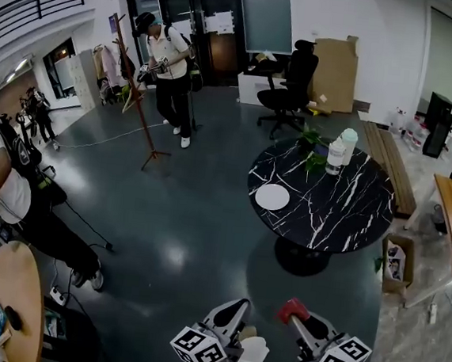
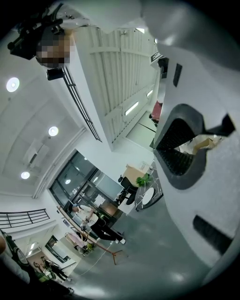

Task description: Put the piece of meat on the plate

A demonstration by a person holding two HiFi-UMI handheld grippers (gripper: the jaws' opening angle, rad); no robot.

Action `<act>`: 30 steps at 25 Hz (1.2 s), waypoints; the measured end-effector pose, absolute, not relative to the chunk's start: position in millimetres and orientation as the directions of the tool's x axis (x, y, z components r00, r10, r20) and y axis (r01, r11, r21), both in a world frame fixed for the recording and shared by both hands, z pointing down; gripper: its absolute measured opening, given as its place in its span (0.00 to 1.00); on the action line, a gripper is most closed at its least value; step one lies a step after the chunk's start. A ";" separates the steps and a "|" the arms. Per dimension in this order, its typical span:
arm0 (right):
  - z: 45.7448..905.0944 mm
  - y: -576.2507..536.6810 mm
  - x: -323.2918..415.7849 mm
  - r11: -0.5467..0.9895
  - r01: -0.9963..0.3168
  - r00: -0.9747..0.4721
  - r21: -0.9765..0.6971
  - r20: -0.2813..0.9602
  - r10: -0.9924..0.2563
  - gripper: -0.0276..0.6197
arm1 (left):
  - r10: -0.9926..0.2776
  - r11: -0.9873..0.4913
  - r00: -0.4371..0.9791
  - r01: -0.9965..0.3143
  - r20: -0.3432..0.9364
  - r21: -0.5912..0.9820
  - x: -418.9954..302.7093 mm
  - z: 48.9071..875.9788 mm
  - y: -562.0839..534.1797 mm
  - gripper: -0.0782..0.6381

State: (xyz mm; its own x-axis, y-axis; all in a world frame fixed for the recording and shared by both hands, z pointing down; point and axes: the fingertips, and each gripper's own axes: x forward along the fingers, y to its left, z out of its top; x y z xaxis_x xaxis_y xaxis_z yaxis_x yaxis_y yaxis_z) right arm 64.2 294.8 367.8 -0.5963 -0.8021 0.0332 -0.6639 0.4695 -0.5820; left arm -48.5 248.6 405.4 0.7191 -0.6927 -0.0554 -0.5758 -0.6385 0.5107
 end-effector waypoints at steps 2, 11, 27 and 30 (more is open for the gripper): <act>366.7 273.7 67.1 0.455 -0.670 -0.583 -0.586 0.038 -0.811 0.18 | -0.677 -0.646 0.734 -0.561 -0.050 0.518 -41.7 406.6 225.3 0.12; 361.9 168.3 60.9 0.445 -0.677 -0.576 -0.586 0.045 -0.816 0.18 | -0.643 -0.683 0.763 -0.532 -0.067 0.501 -30.7 394.5 115.3 0.12; 371.9 38.6 63.2 0.399 -0.720 -0.532 -0.568 0.082 -0.843 0.18 | -0.633 -0.675 0.772 -0.519 -0.052 0.524 -35.2 414.5 -20.7 0.12; 376.7 29.2 67.5 0.383 -0.724 -0.528 -0.573 0.103 -0.843 0.18 | -0.625 -0.677 0.780 -0.512 -0.044 0.529 -29.0 416.1 -30.1 0.12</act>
